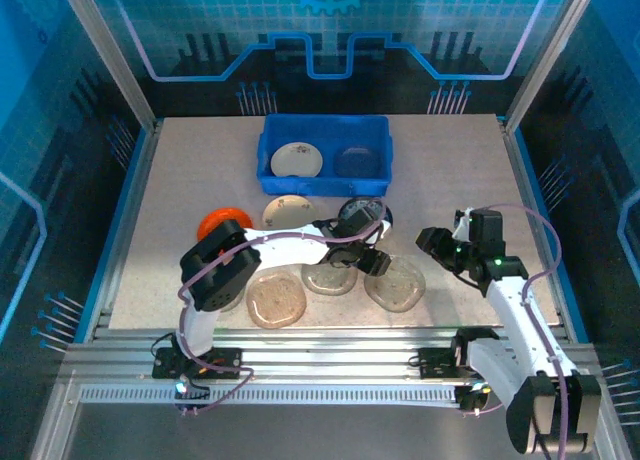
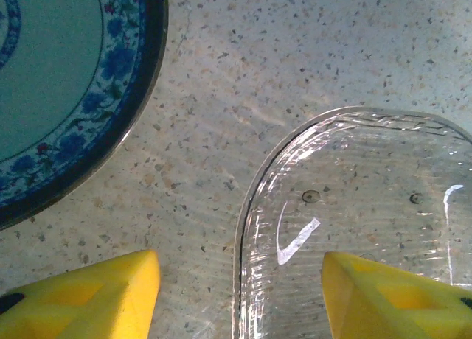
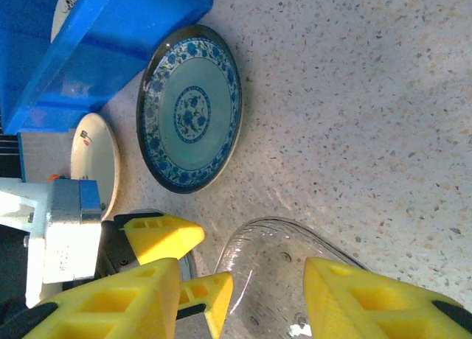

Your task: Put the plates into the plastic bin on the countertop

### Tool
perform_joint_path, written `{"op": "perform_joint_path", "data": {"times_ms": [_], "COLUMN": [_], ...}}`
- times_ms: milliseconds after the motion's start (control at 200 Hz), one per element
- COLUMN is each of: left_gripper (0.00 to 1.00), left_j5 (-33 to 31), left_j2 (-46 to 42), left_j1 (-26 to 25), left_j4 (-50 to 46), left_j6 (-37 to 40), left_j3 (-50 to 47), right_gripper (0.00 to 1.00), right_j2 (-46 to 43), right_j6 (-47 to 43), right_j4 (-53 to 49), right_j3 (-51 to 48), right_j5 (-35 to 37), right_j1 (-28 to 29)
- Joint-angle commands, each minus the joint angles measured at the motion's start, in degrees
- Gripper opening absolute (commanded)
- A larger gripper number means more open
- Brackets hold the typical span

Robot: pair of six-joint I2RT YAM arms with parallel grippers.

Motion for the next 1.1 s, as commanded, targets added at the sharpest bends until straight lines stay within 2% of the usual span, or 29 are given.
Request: {"op": "perform_joint_path", "data": {"times_ms": [0, 405, 645, 916, 1096], "left_gripper": [0.59, 0.58, 0.52, 0.38, 0.21], "left_j5": [0.16, 2.67, 3.31, 5.04, 5.1], "left_j2": [1.84, 5.27, 7.16, 9.54, 9.2], "left_j1": [-0.27, -0.18, -0.19, -0.2, -0.19], "left_j4": [-1.56, -3.49, -4.9, -7.05, -6.32], "left_j6": [1.38, 1.37, 1.52, 2.06, 1.87], "left_j3": [2.53, 6.07, 8.16, 11.1, 10.95], "right_gripper": [0.48, 0.48, 0.48, 0.48, 0.48], "right_j2": [0.52, -0.26, -0.6, -1.23, -0.79], "right_j6": [0.42, 0.57, 0.59, -0.47, -1.71], "right_j4": [1.47, 2.54, 3.16, 2.5, 1.5], "right_j3": [-1.0, -2.59, -3.62, -3.16, -1.42], "right_j5": [-1.1, -1.44, -1.7, -1.49, -2.35], "right_j1": [-0.67, -0.81, -1.15, -2.08, -3.7]}}
